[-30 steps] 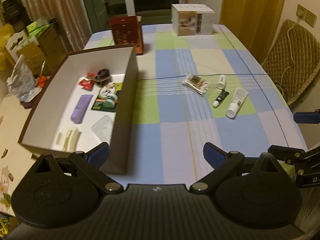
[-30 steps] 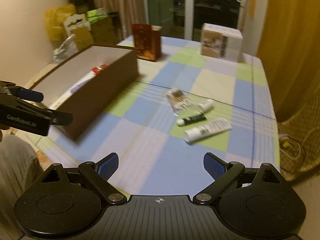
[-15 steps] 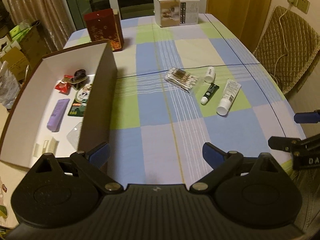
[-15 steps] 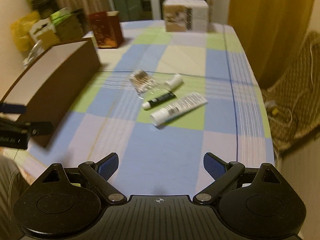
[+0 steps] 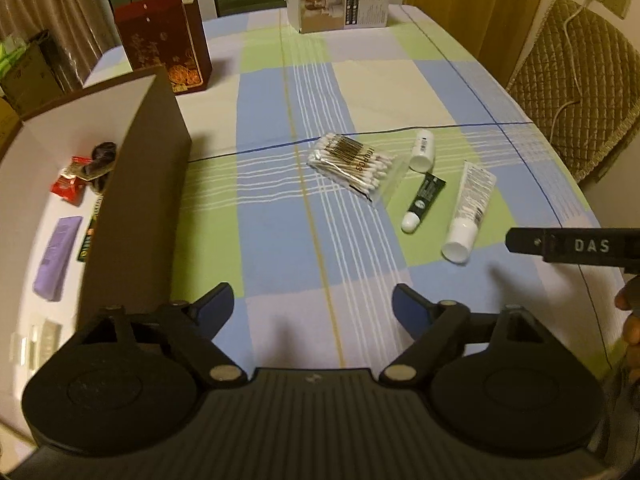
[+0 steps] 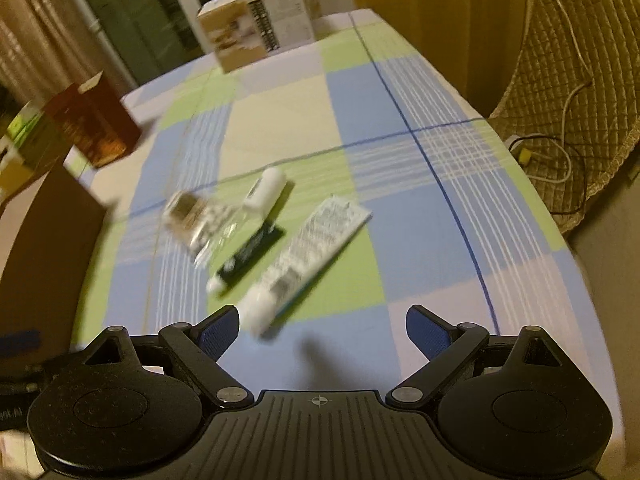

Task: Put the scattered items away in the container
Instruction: 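Grasp the white tube with the right tool while the left tool grasps the black tube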

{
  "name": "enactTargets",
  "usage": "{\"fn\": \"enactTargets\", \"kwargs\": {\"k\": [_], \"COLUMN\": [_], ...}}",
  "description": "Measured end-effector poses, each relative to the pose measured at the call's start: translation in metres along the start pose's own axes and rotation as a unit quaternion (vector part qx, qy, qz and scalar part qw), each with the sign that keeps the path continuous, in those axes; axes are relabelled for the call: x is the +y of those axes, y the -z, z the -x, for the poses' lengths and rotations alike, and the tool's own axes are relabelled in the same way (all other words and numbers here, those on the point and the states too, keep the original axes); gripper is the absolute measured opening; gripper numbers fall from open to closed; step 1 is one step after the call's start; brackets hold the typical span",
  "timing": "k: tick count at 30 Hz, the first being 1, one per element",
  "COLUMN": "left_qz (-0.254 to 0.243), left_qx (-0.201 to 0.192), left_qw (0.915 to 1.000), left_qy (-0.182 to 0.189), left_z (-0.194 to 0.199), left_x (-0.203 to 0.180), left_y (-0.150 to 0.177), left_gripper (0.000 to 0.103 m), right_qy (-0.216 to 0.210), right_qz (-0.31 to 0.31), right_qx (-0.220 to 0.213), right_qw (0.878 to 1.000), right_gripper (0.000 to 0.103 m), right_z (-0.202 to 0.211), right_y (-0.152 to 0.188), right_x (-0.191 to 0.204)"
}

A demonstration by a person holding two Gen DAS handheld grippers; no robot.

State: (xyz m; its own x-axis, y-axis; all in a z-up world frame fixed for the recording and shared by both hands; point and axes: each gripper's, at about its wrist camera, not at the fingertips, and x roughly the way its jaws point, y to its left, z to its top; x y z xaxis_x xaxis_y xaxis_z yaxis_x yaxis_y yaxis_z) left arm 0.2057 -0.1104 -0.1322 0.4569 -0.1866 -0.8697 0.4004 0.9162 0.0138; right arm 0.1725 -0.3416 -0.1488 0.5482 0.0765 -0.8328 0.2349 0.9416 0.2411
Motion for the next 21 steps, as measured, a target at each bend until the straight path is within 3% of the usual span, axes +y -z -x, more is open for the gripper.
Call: {"fn": "enactTargets", "kwargs": {"k": [3, 5, 12, 15, 16, 18, 21], "left_qz": [0.011, 0.015, 0.008, -0.007, -0.013, -0.026, -0.044], "left_qx": [0.004, 0.007, 0.017, 0.023, 0.025, 0.030, 0.033], "left_qw": [0.9999, 0.9999, 0.9998, 0.9997, 0.9996, 0.9991, 0.9978], "left_qy": [0.000, 0.000, -0.005, 0.000, 0.002, 0.014, 0.037], "left_z": [-0.014, -0.021, -0.038, -0.045, -0.048, -0.054, -0.063], "left_x": [0.005, 0.007, 0.012, 0.010, 0.008, 0.003, -0.009], "left_y": [-0.008, -0.011, -0.015, -0.016, -0.017, -0.018, -0.020], "left_gripper": [0.080, 0.080, 0.080, 0.078, 0.077, 0.067, 0.060], "right_qy": [0.002, 0.003, 0.016, 0.014, 0.021, 0.038, 0.031], "right_qz": [-0.014, -0.019, 0.006, 0.048, 0.065, 0.098, 0.098], "right_qx": [-0.014, -0.016, 0.004, 0.017, 0.022, 0.027, 0.042], "right_qw": [1.000, 1.000, 1.000, 0.999, 0.997, 0.994, 0.994], "right_gripper": [0.096, 0.074, 0.073, 0.051, 0.033, 0.031, 0.030], "right_z": [-0.014, -0.026, -0.060, -0.058, -0.057, -0.053, -0.045], "right_y": [-0.008, -0.013, -0.017, -0.015, -0.014, -0.008, -0.003], "right_x": [0.003, 0.006, 0.006, 0.005, 0.006, 0.003, -0.009]}}
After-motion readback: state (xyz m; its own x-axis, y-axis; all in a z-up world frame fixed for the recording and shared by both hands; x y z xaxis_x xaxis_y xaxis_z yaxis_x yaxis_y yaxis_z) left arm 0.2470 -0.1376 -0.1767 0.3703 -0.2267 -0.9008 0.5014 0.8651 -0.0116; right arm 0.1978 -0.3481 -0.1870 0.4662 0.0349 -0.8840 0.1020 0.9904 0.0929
